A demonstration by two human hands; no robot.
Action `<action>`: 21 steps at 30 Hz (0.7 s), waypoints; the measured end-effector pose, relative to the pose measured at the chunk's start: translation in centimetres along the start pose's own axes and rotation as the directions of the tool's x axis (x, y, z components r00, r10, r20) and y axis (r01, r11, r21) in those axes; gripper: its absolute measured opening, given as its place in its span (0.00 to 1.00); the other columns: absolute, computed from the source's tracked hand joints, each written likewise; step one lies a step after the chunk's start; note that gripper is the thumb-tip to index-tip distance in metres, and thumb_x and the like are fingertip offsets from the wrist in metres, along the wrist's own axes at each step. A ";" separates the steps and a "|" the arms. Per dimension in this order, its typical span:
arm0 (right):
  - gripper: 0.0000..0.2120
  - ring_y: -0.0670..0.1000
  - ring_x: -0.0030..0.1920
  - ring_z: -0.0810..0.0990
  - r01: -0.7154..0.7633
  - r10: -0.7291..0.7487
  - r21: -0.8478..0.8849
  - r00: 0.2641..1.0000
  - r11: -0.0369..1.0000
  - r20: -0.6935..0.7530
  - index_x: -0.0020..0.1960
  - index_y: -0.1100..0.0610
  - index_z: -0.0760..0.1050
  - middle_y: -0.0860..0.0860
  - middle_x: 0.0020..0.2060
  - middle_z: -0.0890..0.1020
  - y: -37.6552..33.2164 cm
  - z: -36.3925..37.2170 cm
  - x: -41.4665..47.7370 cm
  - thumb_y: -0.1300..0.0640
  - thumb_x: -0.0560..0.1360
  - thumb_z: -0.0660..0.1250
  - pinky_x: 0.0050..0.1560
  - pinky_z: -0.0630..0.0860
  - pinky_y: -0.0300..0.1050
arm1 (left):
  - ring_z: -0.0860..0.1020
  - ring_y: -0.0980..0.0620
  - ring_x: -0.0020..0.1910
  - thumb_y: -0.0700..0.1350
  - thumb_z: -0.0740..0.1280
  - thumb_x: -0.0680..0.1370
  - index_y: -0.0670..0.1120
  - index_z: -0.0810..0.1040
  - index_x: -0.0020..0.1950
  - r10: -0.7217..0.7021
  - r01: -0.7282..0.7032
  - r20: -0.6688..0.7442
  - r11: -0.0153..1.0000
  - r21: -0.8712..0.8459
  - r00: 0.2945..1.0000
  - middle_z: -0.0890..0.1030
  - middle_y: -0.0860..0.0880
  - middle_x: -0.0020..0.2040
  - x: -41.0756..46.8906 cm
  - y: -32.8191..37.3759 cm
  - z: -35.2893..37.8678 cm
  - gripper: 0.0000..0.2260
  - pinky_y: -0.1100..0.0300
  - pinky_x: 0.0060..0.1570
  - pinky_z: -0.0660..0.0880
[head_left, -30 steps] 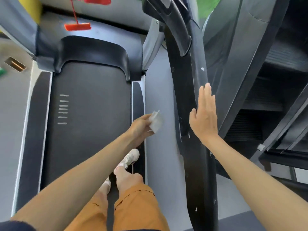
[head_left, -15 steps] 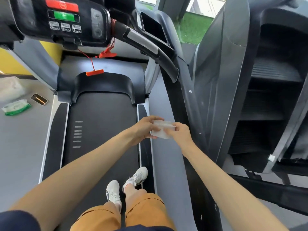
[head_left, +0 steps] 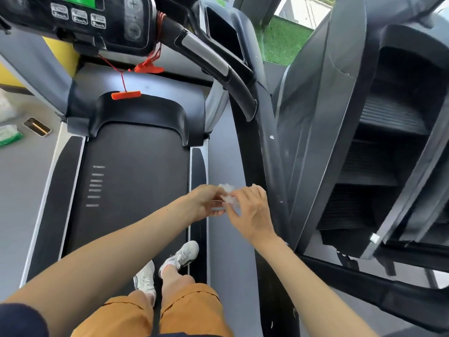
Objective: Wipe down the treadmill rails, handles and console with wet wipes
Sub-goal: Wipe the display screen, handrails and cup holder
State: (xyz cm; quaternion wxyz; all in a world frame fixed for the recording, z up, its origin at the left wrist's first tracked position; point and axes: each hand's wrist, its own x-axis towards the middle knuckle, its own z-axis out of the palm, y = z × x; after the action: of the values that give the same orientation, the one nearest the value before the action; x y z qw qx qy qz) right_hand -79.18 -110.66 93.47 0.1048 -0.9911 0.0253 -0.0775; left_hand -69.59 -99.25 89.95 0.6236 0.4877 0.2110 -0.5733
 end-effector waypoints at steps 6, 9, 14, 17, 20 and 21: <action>0.25 0.59 0.71 0.63 -0.090 0.126 -0.375 0.989 0.923 0.072 0.70 0.60 0.67 0.62 0.71 0.64 4.8 -0.6 -0.4 0.52 0.76 0.64 0.71 0.59 0.58 | 0.77 0.48 0.40 0.34 0.61 0.77 0.40 0.72 0.52 0.192 -0.168 -0.172 0.975 0.146 0.966 0.76 0.43 0.45 3.7 2.2 -0.6 0.05 0.57 0.34 0.77; 0.29 0.59 0.74 0.58 -0.180 0.239 -0.394 0.965 0.901 0.105 0.75 0.61 0.58 0.61 0.74 0.59 5.4 0.1 0.1 0.50 0.78 0.60 0.72 0.60 0.60 | 0.78 0.42 0.48 0.35 0.62 0.77 0.40 0.72 0.55 0.379 -0.304 -0.137 0.872 0.383 0.915 0.74 0.41 0.49 7.0 4.4 0.8 0.07 0.51 0.45 0.80; 0.27 0.56 0.74 0.58 -0.181 0.210 -0.283 0.975 0.942 0.076 0.74 0.58 0.62 0.59 0.74 0.60 5.9 0.2 0.0 0.47 0.78 0.56 0.75 0.46 0.58 | 0.73 0.46 0.47 0.36 0.57 0.78 0.41 0.72 0.57 0.665 -0.497 -0.235 0.708 0.502 0.709 0.74 0.45 0.50 11.5 9.1 3.8 0.10 0.55 0.43 0.72; 0.26 0.56 0.75 0.57 -0.166 0.182 -0.224 0.982 0.960 0.056 0.73 0.58 0.64 0.60 0.74 0.58 6.1 0.3 0.0 0.49 0.77 0.57 0.75 0.46 0.59 | 0.70 0.50 0.38 0.41 0.58 0.79 0.44 0.69 0.49 0.667 -0.557 -0.257 0.734 0.389 0.699 0.71 0.50 0.41 13.6 10.7 5.0 0.02 0.57 0.41 0.68; 0.26 0.56 0.75 0.57 -0.163 0.169 -0.146 0.985 0.976 0.029 0.72 0.59 0.65 0.59 0.74 0.58 6.3 0.4 0.1 0.50 0.77 0.58 0.75 0.46 0.58 | 0.65 0.50 0.36 0.39 0.56 0.76 0.47 0.66 0.40 0.756 -0.669 -0.263 0.654 0.352 0.600 0.68 0.46 0.38 14.9 9.4 6.9 0.06 0.53 0.38 0.67; 0.26 0.57 0.75 0.58 -0.167 0.171 -0.127 0.985 0.978 0.022 0.71 0.59 0.65 0.59 0.74 0.58 6.3 0.4 0.1 0.51 0.76 0.59 0.75 0.46 0.58 | 0.66 0.50 0.38 0.35 0.56 0.75 0.48 0.66 0.40 0.782 -0.692 -0.285 0.623 0.364 0.554 0.69 0.46 0.40 14.9 8.2 7.5 0.08 0.53 0.40 0.68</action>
State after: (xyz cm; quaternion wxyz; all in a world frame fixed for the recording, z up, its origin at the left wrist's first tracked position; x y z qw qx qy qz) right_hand -79.19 -116.74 91.72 0.0492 -0.9912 0.1123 -0.0501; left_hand -60.49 -114.33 83.96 0.6909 0.7037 0.0519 -0.1574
